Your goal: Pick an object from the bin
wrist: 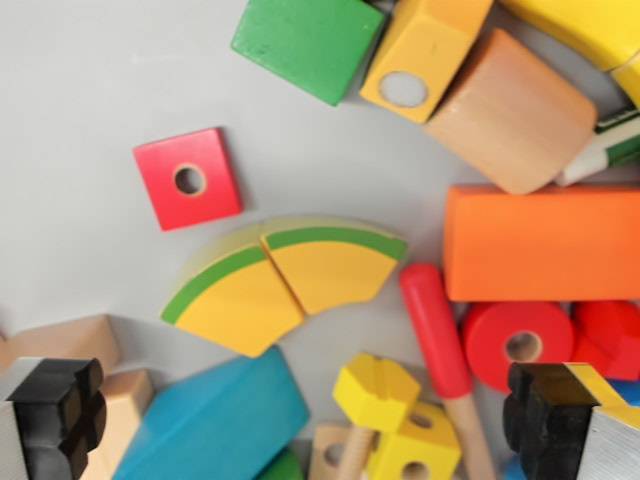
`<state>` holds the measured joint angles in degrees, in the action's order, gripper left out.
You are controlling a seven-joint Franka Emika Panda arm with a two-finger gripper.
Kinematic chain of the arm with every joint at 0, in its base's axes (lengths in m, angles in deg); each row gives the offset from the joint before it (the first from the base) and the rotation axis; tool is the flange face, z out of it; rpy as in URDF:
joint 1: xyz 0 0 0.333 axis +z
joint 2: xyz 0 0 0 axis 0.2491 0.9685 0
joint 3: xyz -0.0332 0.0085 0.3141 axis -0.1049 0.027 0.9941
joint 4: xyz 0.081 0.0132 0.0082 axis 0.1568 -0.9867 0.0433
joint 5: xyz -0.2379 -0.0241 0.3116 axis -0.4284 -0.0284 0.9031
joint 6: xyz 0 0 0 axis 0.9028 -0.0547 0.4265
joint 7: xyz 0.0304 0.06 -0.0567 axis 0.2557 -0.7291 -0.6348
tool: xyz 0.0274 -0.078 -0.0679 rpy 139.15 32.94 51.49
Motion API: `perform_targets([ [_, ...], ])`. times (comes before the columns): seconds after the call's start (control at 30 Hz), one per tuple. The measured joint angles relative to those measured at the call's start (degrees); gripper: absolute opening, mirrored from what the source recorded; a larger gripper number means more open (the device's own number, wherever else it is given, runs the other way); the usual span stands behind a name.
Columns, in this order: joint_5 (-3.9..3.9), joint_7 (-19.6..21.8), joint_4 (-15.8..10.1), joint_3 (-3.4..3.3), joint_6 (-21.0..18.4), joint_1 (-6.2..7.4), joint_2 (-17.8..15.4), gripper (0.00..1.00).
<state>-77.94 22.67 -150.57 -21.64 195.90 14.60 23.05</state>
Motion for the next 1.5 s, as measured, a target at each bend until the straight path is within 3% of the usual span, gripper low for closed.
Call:
perform_targets([
  [0.37, -1.18, -2.3, -1.9, 0.36, 6.6, 0.79, 4.8, 1.00],
  [0.77, -1.53, -2.3, -0.7, -0.02, 12.3, 1.12, 11.7, 1.00],
  [1.13, -1.53, -2.3, 0.4, -0.48, 14.7, 1.57, 14.2, 1.00],
  [1.17, -1.53, -2.3, 0.4, -0.50, 14.7, 1.59, 14.2, 0.00],
  [1.5, -1.53, -2.3, 0.6, -0.72, 14.8, 1.59, 14.3, 0.00],
])
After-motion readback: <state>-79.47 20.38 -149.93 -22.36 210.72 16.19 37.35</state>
